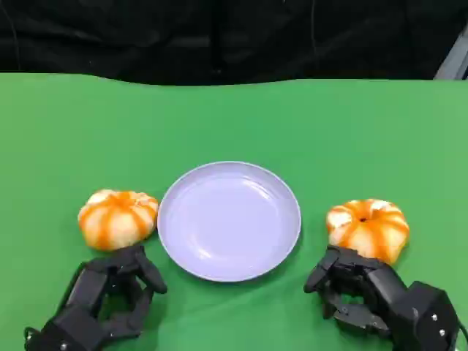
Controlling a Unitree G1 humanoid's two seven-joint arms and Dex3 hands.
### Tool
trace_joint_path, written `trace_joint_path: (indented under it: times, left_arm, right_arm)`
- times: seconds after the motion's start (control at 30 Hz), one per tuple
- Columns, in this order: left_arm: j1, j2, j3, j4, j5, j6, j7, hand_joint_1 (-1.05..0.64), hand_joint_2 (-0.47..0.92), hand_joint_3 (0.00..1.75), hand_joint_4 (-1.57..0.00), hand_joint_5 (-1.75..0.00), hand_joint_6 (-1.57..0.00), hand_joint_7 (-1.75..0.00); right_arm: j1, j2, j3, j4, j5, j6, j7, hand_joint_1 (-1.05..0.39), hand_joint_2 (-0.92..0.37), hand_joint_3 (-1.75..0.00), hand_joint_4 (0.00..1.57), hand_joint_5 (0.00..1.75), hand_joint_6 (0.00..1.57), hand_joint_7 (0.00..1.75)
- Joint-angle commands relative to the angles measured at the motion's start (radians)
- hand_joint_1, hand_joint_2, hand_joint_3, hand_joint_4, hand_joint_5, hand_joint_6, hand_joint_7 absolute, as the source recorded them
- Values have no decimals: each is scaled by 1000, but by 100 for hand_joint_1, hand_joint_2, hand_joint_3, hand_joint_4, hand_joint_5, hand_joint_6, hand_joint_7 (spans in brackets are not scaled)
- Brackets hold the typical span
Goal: Grasp the bread from the table and place it into the plate.
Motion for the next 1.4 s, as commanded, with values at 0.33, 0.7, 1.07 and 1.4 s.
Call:
trace_joint_path:
  times: [0.33,0.7,1.07,1.4]
  left_arm:
    - [8,18,2,-4,5,-17,17,-5,46,115,-82,-169,-83,-137]
    - [8,-24,59,-8,-125,-57,-63,-12,84,41,-88,-90,-105,-36]
    - [13,-31,115,-70,-275,-90,-233,-37,92,24,-95,-24,-83,-1]
    - [-17,39,130,-88,-199,-156,-197,-66,92,32,-53,0,-42,0]
  right_arm:
    - [13,-19,-5,20,-2,15,4,3,-90,-60,67,172,70,135]
    - [15,-21,-6,16,0,23,6,2,-90,-60,66,173,71,135]
    - [4,-20,-8,27,2,21,9,3,-91,-60,67,174,70,136]
    - [-2,-16,-11,34,11,30,20,2,-89,-62,67,175,70,137]
